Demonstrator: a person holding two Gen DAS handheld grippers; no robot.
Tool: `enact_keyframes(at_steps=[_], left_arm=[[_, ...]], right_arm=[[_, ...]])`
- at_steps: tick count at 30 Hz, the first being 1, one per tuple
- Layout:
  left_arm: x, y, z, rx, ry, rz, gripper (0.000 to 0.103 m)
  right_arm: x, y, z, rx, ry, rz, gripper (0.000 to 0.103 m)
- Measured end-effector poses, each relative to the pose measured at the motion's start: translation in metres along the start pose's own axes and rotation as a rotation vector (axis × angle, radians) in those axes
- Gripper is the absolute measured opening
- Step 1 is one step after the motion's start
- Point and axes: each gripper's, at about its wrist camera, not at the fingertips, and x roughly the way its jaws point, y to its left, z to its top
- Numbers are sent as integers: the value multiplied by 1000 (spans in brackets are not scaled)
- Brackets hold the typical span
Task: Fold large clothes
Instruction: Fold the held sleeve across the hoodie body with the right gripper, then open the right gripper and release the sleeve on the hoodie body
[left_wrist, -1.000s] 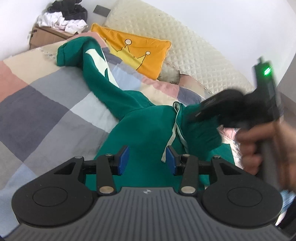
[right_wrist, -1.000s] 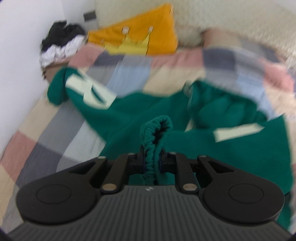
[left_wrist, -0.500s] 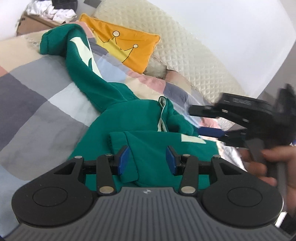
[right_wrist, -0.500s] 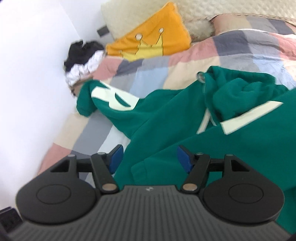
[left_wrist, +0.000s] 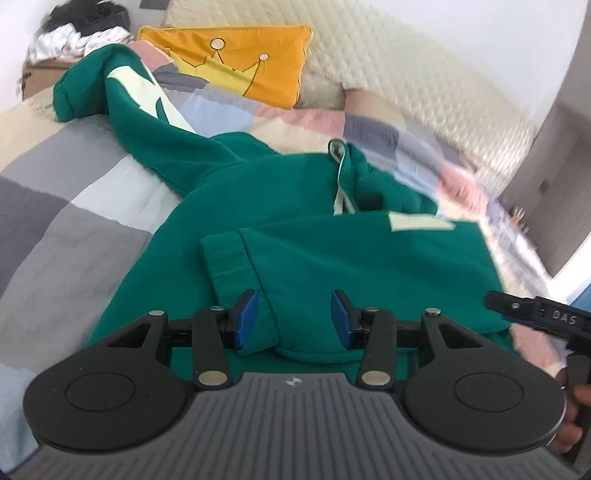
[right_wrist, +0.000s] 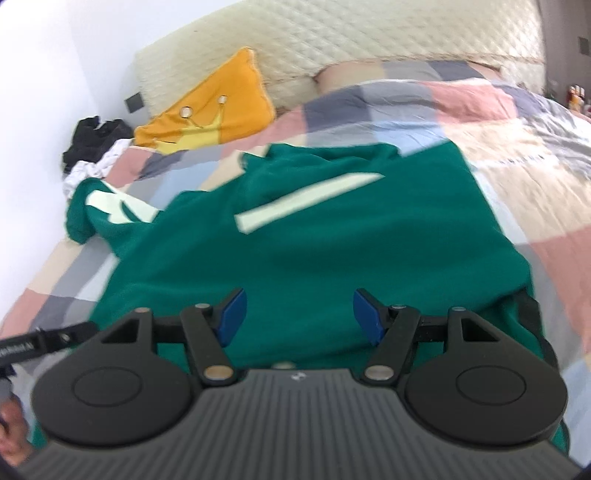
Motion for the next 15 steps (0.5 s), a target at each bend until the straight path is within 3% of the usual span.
enact_keyframes(at_steps=[6, 15], left_arm=[[30, -15, 12, 169, 9, 77, 49], [77, 2, 6, 181, 102, 177, 49]], right_arm=[[12, -24, -11, -14, -46, -49, 66], [56, -51, -30, 106, 24, -50, 66]])
